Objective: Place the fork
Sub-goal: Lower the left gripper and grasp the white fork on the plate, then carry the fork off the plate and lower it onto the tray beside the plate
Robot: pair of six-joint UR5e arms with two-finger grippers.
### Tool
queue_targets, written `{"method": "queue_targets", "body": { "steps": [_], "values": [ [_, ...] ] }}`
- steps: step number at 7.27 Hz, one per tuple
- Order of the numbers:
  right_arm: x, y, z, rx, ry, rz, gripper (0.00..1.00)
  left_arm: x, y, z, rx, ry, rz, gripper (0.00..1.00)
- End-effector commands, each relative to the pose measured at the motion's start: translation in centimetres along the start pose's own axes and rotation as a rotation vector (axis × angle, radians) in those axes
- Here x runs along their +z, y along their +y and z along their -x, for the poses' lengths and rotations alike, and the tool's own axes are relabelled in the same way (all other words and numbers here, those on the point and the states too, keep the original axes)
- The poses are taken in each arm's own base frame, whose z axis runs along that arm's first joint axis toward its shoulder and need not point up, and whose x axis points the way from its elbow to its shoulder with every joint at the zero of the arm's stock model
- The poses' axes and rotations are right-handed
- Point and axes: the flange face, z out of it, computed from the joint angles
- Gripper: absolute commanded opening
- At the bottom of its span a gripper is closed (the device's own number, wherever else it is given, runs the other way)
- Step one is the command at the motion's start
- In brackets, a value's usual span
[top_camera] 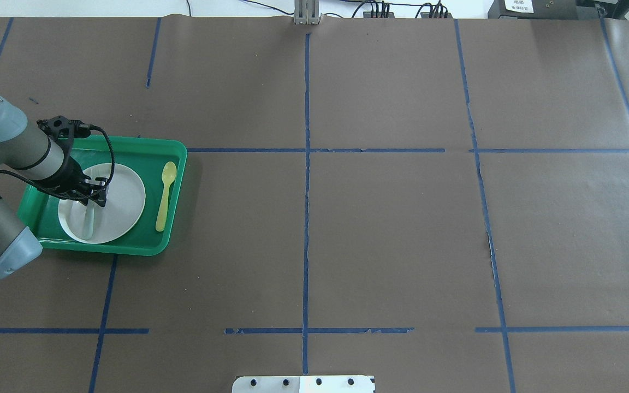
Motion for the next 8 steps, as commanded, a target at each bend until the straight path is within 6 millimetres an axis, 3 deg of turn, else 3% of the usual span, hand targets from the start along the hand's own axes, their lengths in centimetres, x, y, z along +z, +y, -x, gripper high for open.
{"method": "queue_targets", "body": {
  "steps": [1,3,4,5,8],
  "values": [
    [0.0,0.0,0.0,0.0,0.0,0.0,1.0,-0.1,0.0,-0.1,0.004,0.001,-0.001,0.0],
    [0.0,0.0,0.0,0.0,0.0,0.0,1.0,-0.9,0.3,-0.4,0.013,0.015,-0.008,0.0],
    [0.0,0.0,0.0,0.0,0.0,0.0,1.0,-2.7,0.5,-1.2,0.03,0.039,-0.029,0.0],
    [0.0,0.0,0.0,0.0,0.0,0.0,1.0,-3.7,2.1,-0.1,0.043,0.041,-0.031,0.0],
    [0.0,0.0,0.0,0.0,0.0,0.0,1.0,-4.2,1.1,4.0,0.112,0.006,-0.053,0.0]
  ]
}}
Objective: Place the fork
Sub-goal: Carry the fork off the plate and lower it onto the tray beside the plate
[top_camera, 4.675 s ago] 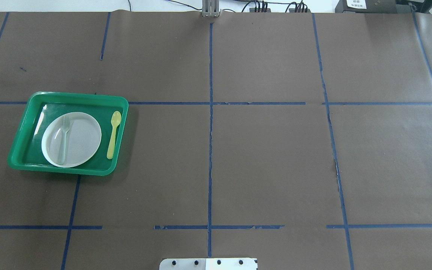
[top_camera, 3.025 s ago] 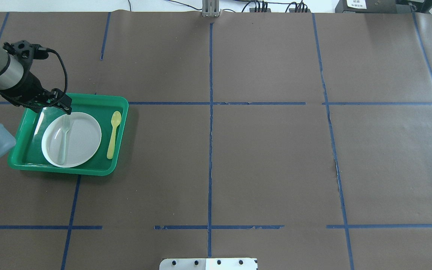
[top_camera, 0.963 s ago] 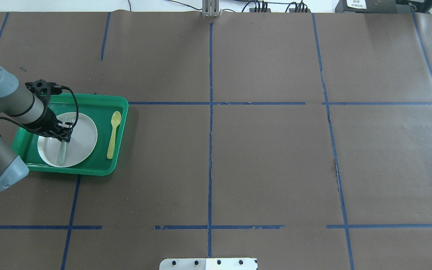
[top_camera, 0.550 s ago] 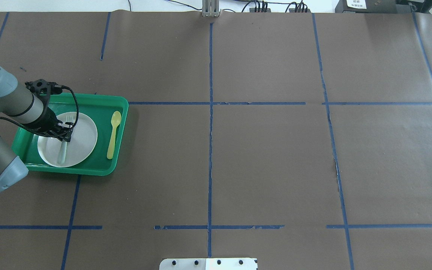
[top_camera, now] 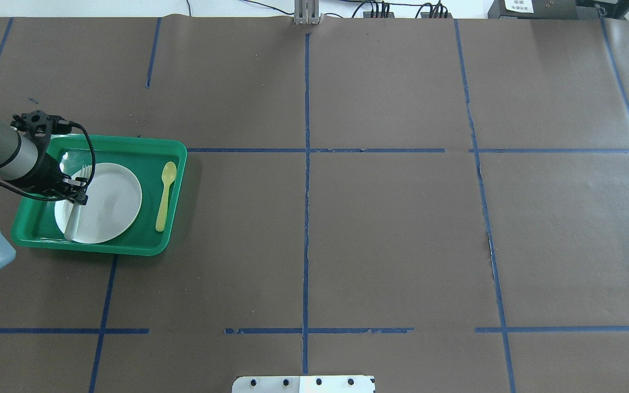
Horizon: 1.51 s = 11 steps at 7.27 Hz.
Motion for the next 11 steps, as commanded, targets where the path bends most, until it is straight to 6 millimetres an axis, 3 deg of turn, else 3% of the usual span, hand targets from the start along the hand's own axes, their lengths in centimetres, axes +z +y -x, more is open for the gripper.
{"method": "queue_targets", "body": {
  "steps": [1,3,4,9,10,11],
  "values": [
    [0.0,0.0,0.0,0.0,0.0,0.0,1.0,-0.2,-1.1,4.3,0.042,-0.038,-0.01,0.0],
    [0.0,0.0,0.0,0.0,0.0,0.0,1.0,0.2,-2.0,7.4,0.057,-0.058,-0.018,0.0],
    [0.1,0.0,0.0,0.002,0.0,0.001,1.0,0.6,-2.0,7.9,0.059,-0.058,-0.017,0.0],
    [0.0,0.0,0.0,0.0,0.0,0.0,1.0,0.8,-1.9,7.9,0.046,-0.053,-0.011,0.0],
    [0.0,0.0,0.0,0.0,0.0,0.0,1.0,1.0,-1.9,8.0,0.057,-0.053,-0.008,0.99],
    [0.0,0.0,0.0,0.001,0.0,0.0,1.0,1.0,-1.9,8.0,0.058,-0.053,-0.008,1.0]
  ]
}}
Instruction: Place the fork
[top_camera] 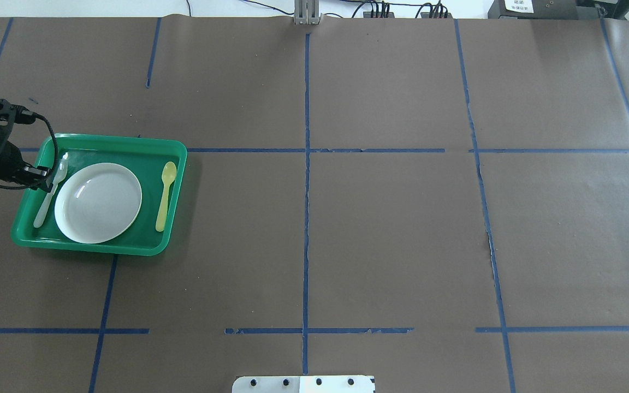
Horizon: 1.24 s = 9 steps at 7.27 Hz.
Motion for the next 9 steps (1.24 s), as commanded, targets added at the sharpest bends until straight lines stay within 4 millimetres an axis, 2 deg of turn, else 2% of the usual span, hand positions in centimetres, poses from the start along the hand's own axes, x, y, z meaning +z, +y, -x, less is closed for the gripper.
{"method": "queue_targets", "body": {
  "steps": [1,2,3,4,5,7,8,9],
  "values": [
    [0.1,0.0,0.0,0.001,0.0,0.001,1.0,-0.1,-0.1,-0.2,0.008,0.003,-0.003,1.0],
    [0.0,0.0,0.0,0.0,0.0,0.0,1.0,-1.6,-0.8,-0.5,0.011,0.013,-0.03,1.0],
    [0.0,0.0,0.0,0.0,0.0,0.0,1.0,-4.6,-2.0,0.5,-0.006,0.022,-0.073,1.0],
    [0.0,0.0,0.0,0.0,0.0,0.0,1.0,-7.9,-2.2,1.4,0.107,0.043,-0.115,1.0],
    [0.1,0.0,0.0,0.001,0.0,0.001,1.0,-11.7,-3.2,4.1,0.182,0.006,-0.15,1.0],
    [0.0,0.0,0.0,0.0,0.0,0.0,1.0,-17.9,-3.7,11.0,0.317,-0.073,-0.146,1.0],
    [0.1,0.0,0.0,0.001,0.0,0.001,1.0,-19.5,-2.6,14.9,0.299,-0.033,-0.146,1.0],
    [0.0,0.0,0.0,0.0,0.0,0.0,1.0,-20.2,-0.8,20.2,0.203,-0.021,-0.132,1.0]
  ]
}}
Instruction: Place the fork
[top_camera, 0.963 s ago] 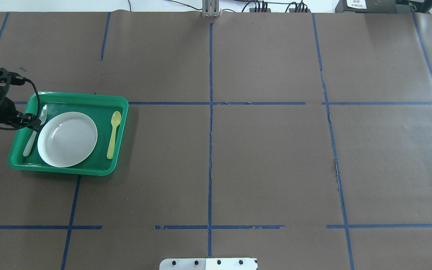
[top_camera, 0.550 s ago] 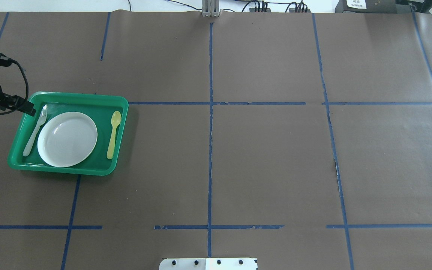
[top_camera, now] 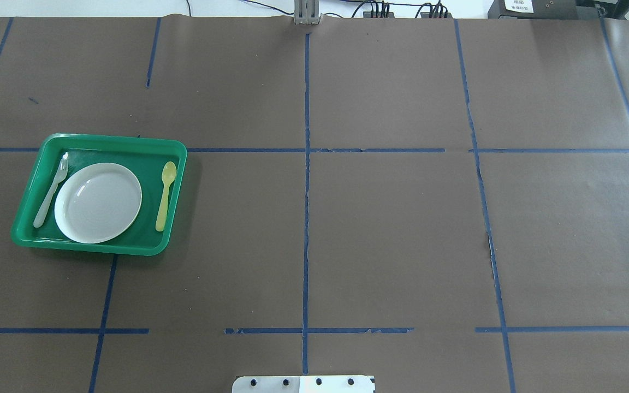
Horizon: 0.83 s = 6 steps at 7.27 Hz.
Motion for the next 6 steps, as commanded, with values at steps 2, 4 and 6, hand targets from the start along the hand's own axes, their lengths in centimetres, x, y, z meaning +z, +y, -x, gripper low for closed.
{"method": "queue_targets", "body": {
  "steps": [2,4,6],
  "values": [
    [0.0,0.0,0.0,0.001,0.0,0.001,1.0,1.1,9.9,8.7,-0.25,0.083,0.117,1.0],
    [0.0,0.0,0.0,0.0,0.0,0.0,1.0,1.4,11.3,9.2,-0.293,0.112,0.129,1.0],
    [0.0,0.0,0.0,0.0,0.0,0.0,1.0,1.7,12.0,9.6,-0.301,0.099,0.139,1.0]
  ]
}}
